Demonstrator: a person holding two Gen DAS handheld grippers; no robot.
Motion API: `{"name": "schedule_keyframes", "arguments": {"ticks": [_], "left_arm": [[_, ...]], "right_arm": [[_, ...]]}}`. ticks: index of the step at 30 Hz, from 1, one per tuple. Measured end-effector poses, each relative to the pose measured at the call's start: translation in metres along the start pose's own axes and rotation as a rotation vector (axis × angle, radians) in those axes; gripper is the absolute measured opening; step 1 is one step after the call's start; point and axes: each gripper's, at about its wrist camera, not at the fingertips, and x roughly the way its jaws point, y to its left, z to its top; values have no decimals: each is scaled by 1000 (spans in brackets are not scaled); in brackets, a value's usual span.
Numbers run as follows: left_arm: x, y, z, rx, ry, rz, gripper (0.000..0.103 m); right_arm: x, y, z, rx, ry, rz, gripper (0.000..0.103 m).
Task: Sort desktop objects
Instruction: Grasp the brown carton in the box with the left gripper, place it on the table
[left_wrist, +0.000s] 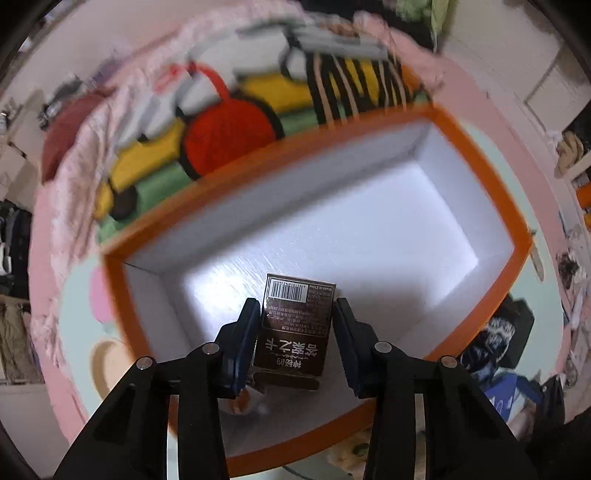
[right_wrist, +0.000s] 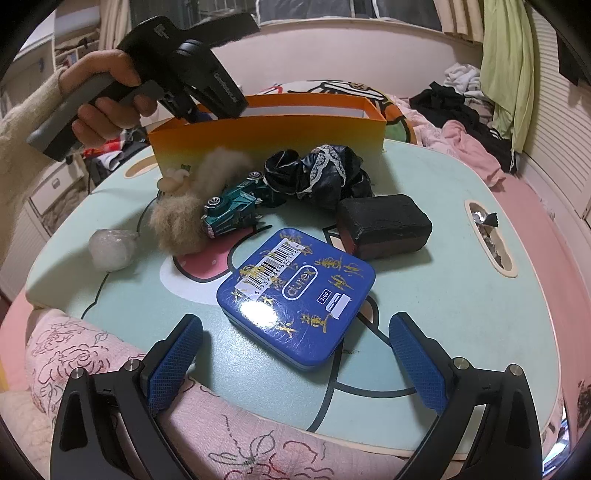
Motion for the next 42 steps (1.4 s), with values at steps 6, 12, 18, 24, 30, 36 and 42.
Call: {"name": "schedule_keyframes", "arguments": {"ticks": [6,12,18,24,30,36,42], "left_arm": [[-103,11,-36,-45,-292,-160,42],[-111,-6,-103,-23,-310,-220,43],[-66,-2,-136,-59,-304,-242,48],[-85,20,-150,-154,-464,-220,78],[-99,-5,-190,4,-421,-144,78],[-52,-29,-243,57,-338,32,80],[-18,-30,-252,-10,-471,41,102]], "right_arm": [[0,0,0,-1,0,-1,101],[1,0,1,0,0,0,101],[2,1,1,0,0,1,102],[3,2,1,1,0,1,102],[4,2,2,1,0,1,102],[4,2,2,1,0,2,102],[6,1,3,2,1,-2,102]]}}
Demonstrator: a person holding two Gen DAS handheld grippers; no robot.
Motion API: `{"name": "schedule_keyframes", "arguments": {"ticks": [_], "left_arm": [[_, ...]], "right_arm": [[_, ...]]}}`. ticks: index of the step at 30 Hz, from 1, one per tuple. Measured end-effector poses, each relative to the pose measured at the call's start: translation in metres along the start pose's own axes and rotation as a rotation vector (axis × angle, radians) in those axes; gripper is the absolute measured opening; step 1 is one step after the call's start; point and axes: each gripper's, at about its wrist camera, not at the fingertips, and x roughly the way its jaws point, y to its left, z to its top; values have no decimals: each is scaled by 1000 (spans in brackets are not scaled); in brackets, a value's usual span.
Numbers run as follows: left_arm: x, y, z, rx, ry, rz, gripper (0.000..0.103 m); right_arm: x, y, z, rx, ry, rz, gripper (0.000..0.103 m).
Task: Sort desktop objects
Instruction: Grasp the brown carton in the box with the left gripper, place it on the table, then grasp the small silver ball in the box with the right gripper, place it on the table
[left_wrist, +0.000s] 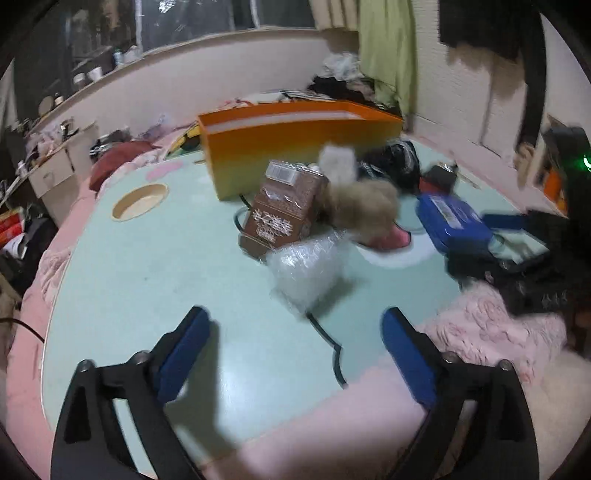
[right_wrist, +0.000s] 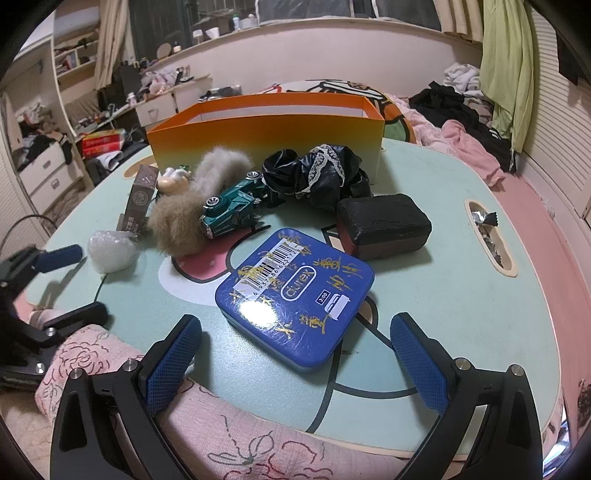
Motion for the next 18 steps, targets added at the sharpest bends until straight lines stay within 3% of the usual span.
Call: {"name": "schedule_keyframes", "arguments": {"ticks": [6,10,14,18], "left_arm": [[15,0,8,-20,-15,29,103],[13,-1,7,-19,-25,29,103],[9,0,4,-18,-33,27,103],[8,1,6,-16,-35,27,103]], "right_arm": [[-1,-1,1,22,-8,-3,102],[-22,-6,9,50,-76,25,102],[-46,-8,59,82,-143,32,102],[-16,-18,133,151,-73,-32,102]]}}
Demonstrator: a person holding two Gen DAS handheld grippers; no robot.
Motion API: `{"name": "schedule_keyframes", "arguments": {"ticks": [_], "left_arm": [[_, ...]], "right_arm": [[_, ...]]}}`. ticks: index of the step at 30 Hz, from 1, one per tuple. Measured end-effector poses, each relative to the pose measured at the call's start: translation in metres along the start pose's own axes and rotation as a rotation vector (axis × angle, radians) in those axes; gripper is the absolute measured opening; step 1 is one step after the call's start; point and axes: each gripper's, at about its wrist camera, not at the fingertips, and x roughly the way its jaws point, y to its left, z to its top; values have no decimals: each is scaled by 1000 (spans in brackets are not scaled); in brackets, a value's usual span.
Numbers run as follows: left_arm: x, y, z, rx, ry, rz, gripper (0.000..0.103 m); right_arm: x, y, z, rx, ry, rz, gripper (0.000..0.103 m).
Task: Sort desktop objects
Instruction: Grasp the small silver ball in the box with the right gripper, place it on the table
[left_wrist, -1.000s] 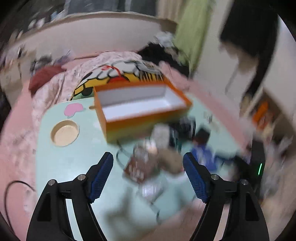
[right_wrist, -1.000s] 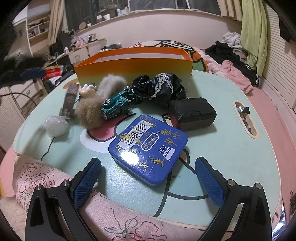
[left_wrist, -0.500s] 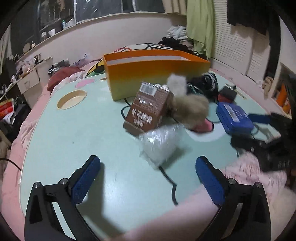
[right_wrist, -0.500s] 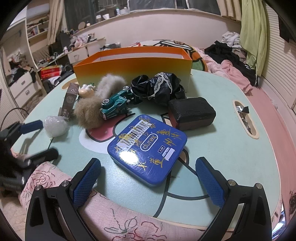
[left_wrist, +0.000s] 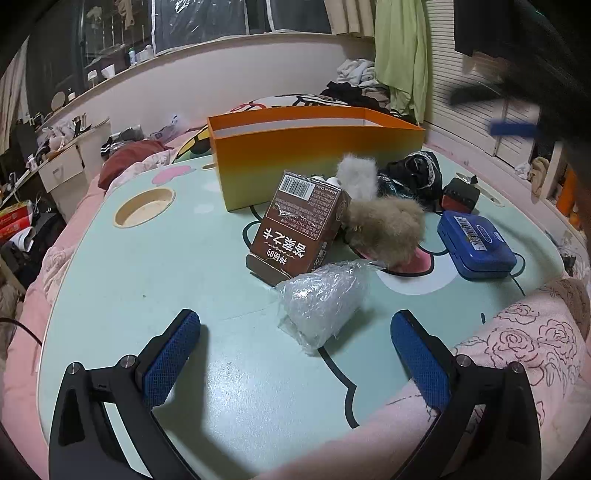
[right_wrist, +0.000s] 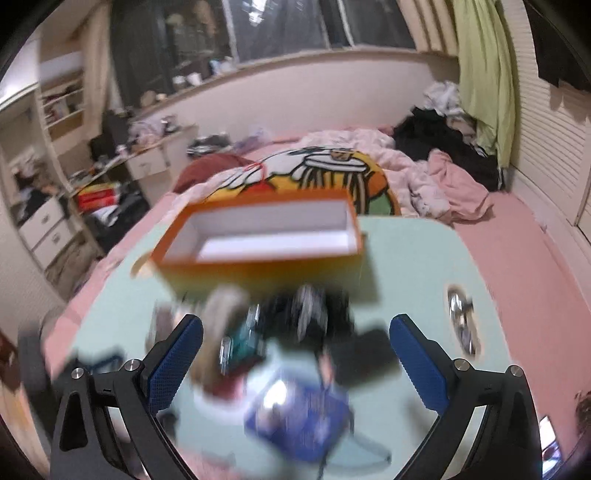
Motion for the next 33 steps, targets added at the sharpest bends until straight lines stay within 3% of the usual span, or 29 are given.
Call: {"name": "schedule_keyframes", "arguments": {"ticks": [4,10,24,27,29,31,33], "left_arm": [[-2,0,0,3,-4,-3,103],[-4,0,-1,8,-9,-7,103],[-4,0,-1,17,-9,-8,103],[-4,0,-1,18,-9,-8,103],[-4,0,-1,19,-9,-8,103],[-4,0,-1,20,-9,-8,103],[-4,0,-1,21,-9,-9,103]], "right_arm": [[55,10,38,35,95,-88,102],[88,34,33,-46,136,-214,102],[89,36,30,-53,140,-195,102],[81,39,36,-42,133,-116,100],[75,46,50,-35,139,-5,95],[83,52,65,11,226,163,84],[102,59,74,52,347,251,65]]}}
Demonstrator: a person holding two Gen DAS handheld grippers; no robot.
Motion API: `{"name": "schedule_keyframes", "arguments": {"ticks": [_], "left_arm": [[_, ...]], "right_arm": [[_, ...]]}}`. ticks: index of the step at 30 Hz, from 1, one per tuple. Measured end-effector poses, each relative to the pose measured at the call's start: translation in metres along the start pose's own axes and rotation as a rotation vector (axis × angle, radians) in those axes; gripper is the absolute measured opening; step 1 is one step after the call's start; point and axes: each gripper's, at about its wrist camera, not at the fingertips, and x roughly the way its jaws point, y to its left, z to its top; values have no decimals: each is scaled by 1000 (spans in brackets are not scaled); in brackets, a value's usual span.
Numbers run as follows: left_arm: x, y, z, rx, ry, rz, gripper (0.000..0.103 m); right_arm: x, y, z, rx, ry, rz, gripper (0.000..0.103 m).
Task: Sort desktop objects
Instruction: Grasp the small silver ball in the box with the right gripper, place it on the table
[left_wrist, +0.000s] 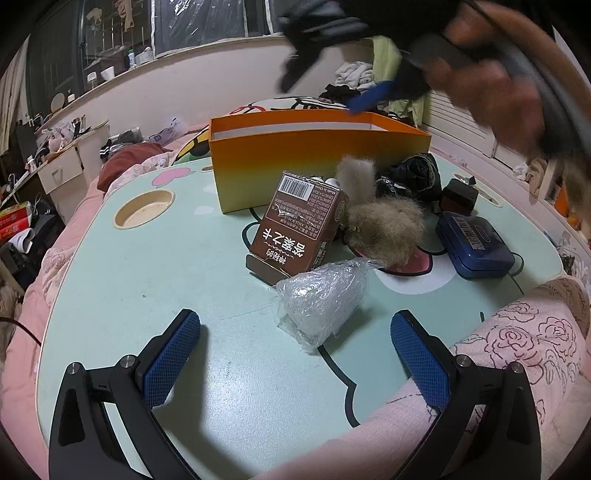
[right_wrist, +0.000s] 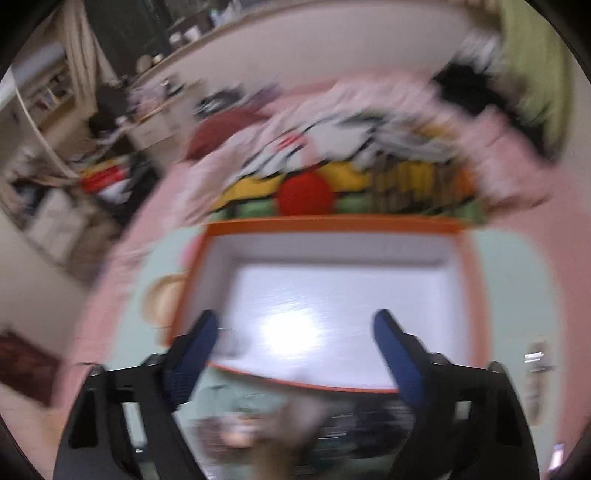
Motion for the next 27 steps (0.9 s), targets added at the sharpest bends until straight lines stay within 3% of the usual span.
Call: {"name": "schedule_keyframes", "arguments": {"ticks": [2,5,8,10,11,15,18,21,24,27], "left_arm": [[0,0,0,1,0,0,103],[0,0,0,1,-1,-1,103],[0,0,0,2,-2,-2,103],[1,1,0,-1,2,-6,103],[1,1,0,-2,0,-8,103],[1,0,1,2,-2,-7,103],[1,0,1,3,-2,-7,103],[1,0,1,4,-2,-8,103],[1,0,1,5,-2,-7,103],[1,0,1,6,-2,-8,103]], "right_arm": [[27,9,12,3,132,30,58],[58,19,18,0,240,5,58],[92,27,13,19,365,57,54],[100,27,13,29,350,42,44],[98,29,16,9,327,0,33],[92,29,20,14,292,8,32],[69,18,23,67,206,91,29],[25,12,21,56,82,118,29],[-38,8,0,5,-50,115,29],[-75,0,-42,-27,-116,85,29]]}}
